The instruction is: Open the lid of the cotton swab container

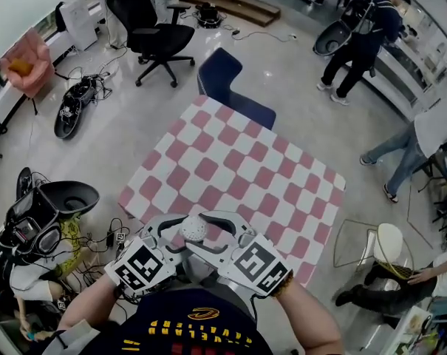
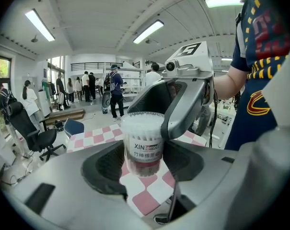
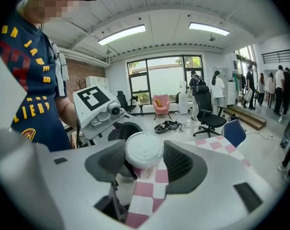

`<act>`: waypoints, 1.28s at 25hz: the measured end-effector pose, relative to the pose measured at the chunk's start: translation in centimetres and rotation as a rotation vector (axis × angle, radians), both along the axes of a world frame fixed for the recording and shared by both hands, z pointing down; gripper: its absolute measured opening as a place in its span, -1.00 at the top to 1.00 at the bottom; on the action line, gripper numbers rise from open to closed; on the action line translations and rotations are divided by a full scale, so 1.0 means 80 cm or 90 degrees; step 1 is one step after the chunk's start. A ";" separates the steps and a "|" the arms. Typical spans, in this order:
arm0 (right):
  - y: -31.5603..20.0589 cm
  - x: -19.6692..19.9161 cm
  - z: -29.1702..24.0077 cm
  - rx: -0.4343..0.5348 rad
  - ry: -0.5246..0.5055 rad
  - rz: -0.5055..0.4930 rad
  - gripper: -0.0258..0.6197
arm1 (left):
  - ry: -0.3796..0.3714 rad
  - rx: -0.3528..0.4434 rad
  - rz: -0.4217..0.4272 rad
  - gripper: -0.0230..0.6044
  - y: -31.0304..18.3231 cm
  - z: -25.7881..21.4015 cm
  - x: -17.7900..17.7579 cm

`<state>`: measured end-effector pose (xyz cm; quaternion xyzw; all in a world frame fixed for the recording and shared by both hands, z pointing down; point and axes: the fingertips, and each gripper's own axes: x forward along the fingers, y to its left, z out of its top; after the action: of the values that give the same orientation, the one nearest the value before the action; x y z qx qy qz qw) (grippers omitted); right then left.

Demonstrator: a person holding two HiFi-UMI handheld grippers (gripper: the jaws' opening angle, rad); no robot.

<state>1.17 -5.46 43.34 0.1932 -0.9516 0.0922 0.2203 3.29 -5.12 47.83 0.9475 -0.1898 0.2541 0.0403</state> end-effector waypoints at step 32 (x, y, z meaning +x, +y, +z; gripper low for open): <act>0.004 -0.004 0.029 -0.182 -0.039 0.020 0.15 | 0.042 0.000 0.012 0.12 0.013 0.021 -0.012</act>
<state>0.87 -5.12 45.68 0.1721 -0.9318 0.2361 0.2152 2.34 -4.06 49.52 0.9571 -0.1798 0.2229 0.0438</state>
